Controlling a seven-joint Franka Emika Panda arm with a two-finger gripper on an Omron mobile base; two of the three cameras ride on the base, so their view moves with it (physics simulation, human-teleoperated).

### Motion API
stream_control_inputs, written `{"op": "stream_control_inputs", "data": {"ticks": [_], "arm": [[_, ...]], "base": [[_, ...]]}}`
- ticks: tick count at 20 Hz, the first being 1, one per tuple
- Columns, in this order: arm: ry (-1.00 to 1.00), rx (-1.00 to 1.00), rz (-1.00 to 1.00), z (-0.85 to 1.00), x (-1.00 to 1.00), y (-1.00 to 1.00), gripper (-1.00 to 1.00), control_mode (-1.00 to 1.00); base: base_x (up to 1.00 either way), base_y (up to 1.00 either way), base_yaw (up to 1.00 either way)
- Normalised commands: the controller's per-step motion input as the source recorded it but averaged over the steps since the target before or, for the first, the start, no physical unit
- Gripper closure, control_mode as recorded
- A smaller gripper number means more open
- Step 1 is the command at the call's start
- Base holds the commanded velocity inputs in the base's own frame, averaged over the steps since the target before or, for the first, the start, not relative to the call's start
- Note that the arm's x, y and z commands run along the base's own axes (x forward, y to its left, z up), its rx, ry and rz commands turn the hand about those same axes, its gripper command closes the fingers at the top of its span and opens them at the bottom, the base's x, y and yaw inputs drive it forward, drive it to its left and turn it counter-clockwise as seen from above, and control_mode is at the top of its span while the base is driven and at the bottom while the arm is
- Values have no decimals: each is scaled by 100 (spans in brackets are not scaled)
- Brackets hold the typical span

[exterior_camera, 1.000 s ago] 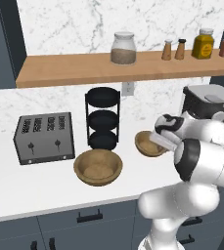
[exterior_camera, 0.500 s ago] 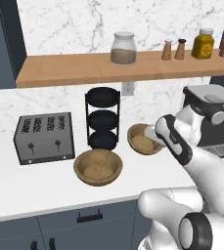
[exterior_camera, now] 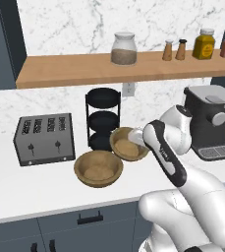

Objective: Pick up the bowls on the counter and stack them on top of one another in the open cabinet. Place the smaller bowl on top of the larger bowl.

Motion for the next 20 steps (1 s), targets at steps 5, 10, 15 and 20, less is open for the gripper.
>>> {"op": "stream_control_inputs", "data": {"ticks": [5, 10, 15, 20], "arm": [[0, -1, 12, 10, -15, 91, 100, -100], [6, -1, 12, 5, -1, 77, 100, -100], [17, 0, 1, -14, 7, -8, 100, -100], [24, -8, -1, -15, 21, -5, 100, -100]], "base": [[0, 0, 0], [0, 0, 0], [0, 0, 0], [0, 0, 0]]}}
